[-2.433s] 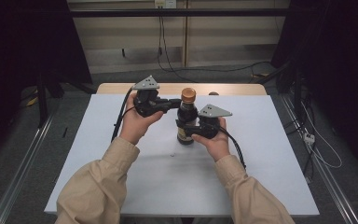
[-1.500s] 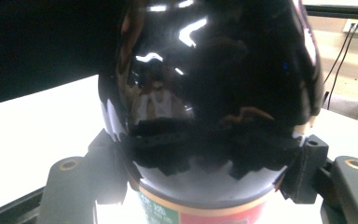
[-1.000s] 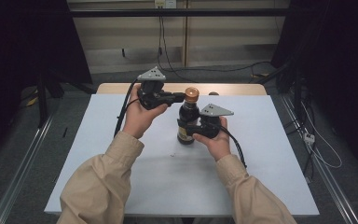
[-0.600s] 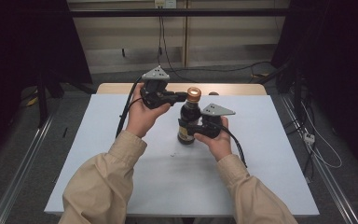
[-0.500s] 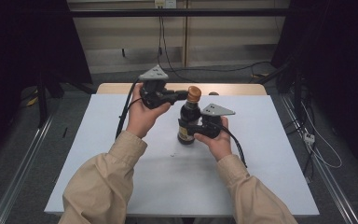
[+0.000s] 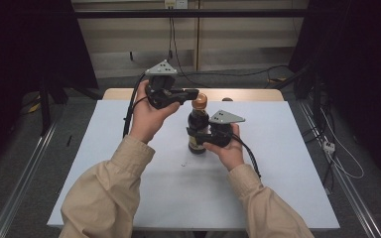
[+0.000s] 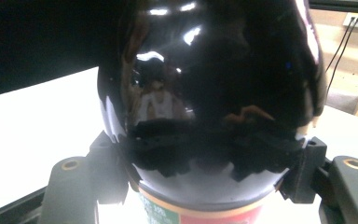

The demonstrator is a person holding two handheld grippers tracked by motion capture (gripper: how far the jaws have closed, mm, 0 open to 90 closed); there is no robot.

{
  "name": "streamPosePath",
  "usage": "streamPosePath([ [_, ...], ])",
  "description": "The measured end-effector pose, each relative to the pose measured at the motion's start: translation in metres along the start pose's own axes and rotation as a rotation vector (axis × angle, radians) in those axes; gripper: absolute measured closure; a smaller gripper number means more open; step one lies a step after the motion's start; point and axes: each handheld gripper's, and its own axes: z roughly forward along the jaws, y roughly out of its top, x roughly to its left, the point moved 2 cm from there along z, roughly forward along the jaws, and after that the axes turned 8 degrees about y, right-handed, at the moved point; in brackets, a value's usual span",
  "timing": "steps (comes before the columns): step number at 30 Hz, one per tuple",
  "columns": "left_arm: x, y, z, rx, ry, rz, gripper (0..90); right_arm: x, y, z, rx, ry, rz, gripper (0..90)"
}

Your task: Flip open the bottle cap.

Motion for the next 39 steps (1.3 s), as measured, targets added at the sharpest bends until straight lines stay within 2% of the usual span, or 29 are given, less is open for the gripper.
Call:
streamPosePath([
  [12, 0.007, -0.022, 0.001, 0.051, -0.023, -0.014, 90.0, 0.0, 0.0, 0.0, 0.002, 0.002, 0.002, 31.5],
  [18, 0.011, -0.028, 0.004, 0.078, -0.02, -0.014, 90.0, 0.0, 0.0, 0.0, 0.0, 0.002, 0.003, 31.4],
  [27, 0.01, -0.029, 0.01, 0.101, -0.028, -0.01, 90.0, 0.0, 0.0, 0.0, -0.002, 0.005, 0.003, 31.3],
  [33, 0.01, -0.029, 0.011, 0.089, -0.029, -0.005, 90.0, 0.0, -0.001, 0.0, -0.007, 0.007, 0.006, 31.2],
  [39, 0.01, -0.026, 0.012, 0.099, -0.034, 0.005, 90.0, 0.0, -0.001, -0.001, -0.011, 0.007, 0.008, 31.2],
])
